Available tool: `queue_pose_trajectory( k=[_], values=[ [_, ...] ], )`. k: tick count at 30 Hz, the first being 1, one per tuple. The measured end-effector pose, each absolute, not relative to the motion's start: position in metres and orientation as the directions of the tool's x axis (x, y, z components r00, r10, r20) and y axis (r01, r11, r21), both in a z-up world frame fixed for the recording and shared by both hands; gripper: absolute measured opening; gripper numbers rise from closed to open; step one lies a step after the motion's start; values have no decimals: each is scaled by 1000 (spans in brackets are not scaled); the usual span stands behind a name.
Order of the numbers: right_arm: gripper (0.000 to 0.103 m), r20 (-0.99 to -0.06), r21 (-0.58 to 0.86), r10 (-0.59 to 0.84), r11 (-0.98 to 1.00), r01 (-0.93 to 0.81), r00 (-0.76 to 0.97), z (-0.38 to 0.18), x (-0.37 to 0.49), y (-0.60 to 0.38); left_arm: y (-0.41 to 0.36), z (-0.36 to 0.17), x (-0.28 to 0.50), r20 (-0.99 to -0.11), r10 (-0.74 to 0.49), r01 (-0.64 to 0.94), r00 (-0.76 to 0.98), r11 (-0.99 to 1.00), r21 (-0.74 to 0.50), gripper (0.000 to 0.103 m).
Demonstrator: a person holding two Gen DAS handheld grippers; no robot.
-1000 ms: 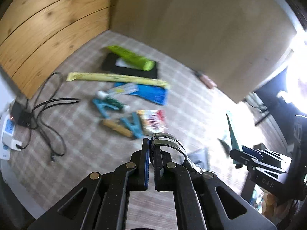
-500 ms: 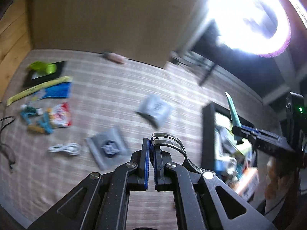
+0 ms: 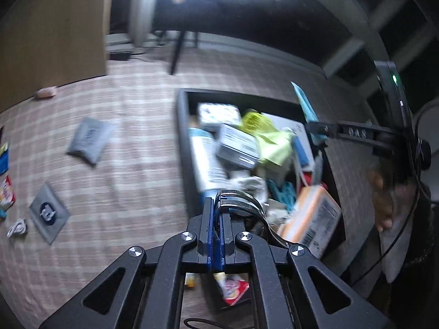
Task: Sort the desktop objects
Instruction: 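Open both tools to drop the clip and tube into the tray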
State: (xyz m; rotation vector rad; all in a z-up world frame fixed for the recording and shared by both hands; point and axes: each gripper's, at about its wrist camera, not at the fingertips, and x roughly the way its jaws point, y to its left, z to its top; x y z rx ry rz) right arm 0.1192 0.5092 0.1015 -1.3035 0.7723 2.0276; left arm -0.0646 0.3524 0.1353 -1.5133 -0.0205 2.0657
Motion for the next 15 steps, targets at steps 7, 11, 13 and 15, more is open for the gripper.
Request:
queue_pose_trajectory(
  k=[7,11,13,15],
  values=[
    [27,-925,145,196,-610,-779,-325,102,144,525,399,132,-49,-882,445,-515,-154,-798,-313,3],
    [29,-929,147,184,-614,-775,-322,99,149,528,418,129,-44,-889,441,-550,-123,-776,-309,26],
    [40,-935,131,190,-604,-787,-301,99,150,530,421,131,-42,-896,417,-553,-152,-788,-272,50],
    [46,-930,122,207,-603,-788,-302,102,150,530,420,134,-40,-891,416,-559,-182,-789,-255,50]
  ],
)
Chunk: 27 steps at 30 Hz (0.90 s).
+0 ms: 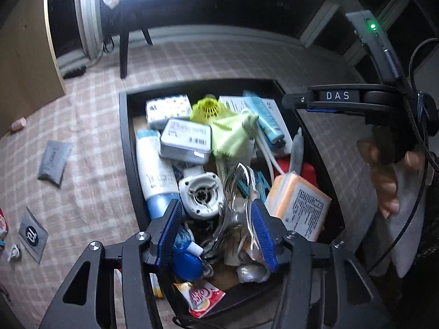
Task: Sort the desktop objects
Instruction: 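Open both tools to drop the clip and tube into the tray, then move the right tool to the grey printed packet while the left tool approaches the white cable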
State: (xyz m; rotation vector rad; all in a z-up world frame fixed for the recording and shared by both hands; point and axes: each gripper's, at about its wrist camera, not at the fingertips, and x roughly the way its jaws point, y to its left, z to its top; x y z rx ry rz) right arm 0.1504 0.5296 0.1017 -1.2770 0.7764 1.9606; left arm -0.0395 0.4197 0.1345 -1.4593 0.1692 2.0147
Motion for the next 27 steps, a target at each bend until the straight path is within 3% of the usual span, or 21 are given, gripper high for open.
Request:
queue_pose_trajectory(
  k=[27],
  values=[
    [47,-912,149,157,-732,-664,-378,117,76,473,342,136,-62,-890,356,-446,-284,-871,-206,50]
  ],
)
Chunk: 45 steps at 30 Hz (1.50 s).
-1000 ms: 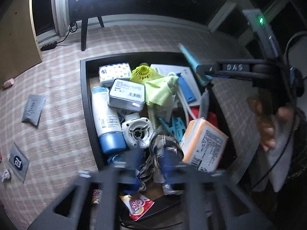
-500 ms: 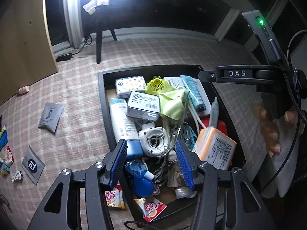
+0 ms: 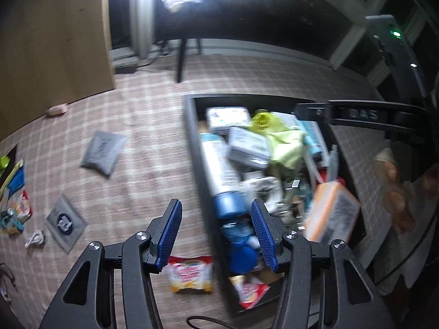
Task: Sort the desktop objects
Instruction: 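Move the right tool to the grey printed packet while the left tool approaches the white cable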
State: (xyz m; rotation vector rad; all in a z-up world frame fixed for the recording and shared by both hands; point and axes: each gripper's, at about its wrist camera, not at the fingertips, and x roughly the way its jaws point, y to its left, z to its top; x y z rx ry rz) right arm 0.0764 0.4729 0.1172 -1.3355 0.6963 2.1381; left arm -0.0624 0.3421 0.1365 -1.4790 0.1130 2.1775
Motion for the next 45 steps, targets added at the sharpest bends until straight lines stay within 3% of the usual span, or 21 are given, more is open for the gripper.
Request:
queue_pose_trajectory(
  k=[19,25,28,31,35,45],
  values=[
    [48,-919,160,-18,-930,-331,-394,102,-77,348,93,78,-97,-932,154,116,-328,-973,-202,50],
    [48,-933,168,-83,-961,-221,-350,84,-118,305,42,56,-100,-940,171,263,-295,-931,-252,50],
    [49,-938,191,-119,-961,-198,-324,71,-132,288,30,44,-103,-941,196,319,-276,-905,-282,50],
    [58,-943,198,-140,-965,-172,-304,57,-143,268,25,33,-109,-942,214,384,-258,-872,-303,53],
    [58,-949,200,-154,-969,-146,-274,38,-154,246,24,21,-121,-945,214,465,-248,-829,-310,55],
    [59,-955,166,-117,-972,-167,-271,17,-168,233,50,5,-138,-972,78,477,-220,-861,-177,52]
  ],
)
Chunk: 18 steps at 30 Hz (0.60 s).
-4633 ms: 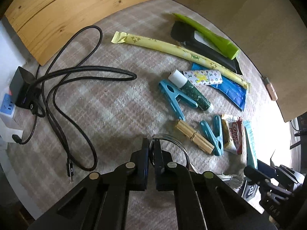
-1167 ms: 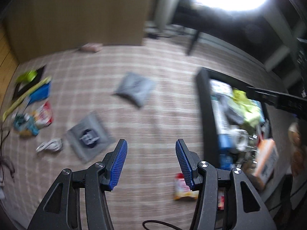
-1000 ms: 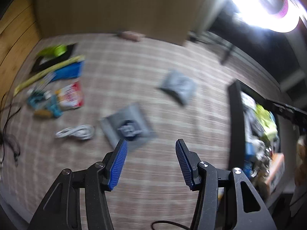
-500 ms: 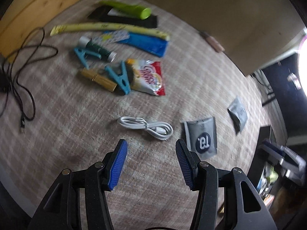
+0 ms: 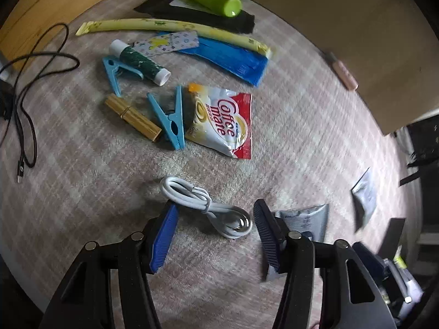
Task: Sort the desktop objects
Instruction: 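Move the right tool to the grey printed packet while the left tool approaches the white cable, then grasp the grey printed packet with the right tool while the left tool grasps the white USB cable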
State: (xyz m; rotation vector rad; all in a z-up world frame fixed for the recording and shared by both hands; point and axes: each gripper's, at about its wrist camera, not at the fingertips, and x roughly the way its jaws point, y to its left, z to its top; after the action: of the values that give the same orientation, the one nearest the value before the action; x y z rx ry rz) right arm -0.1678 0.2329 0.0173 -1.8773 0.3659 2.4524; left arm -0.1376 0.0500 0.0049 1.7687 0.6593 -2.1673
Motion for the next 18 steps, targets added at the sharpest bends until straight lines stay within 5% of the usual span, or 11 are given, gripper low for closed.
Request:
queue_pose_trajectory(
  k=[18],
  values=[
    [67,-982,100,-75,-985,-140,-174,-15,-201,207,48,0,-104,-959,93,345,-267,-920,-185,33]
  ],
)
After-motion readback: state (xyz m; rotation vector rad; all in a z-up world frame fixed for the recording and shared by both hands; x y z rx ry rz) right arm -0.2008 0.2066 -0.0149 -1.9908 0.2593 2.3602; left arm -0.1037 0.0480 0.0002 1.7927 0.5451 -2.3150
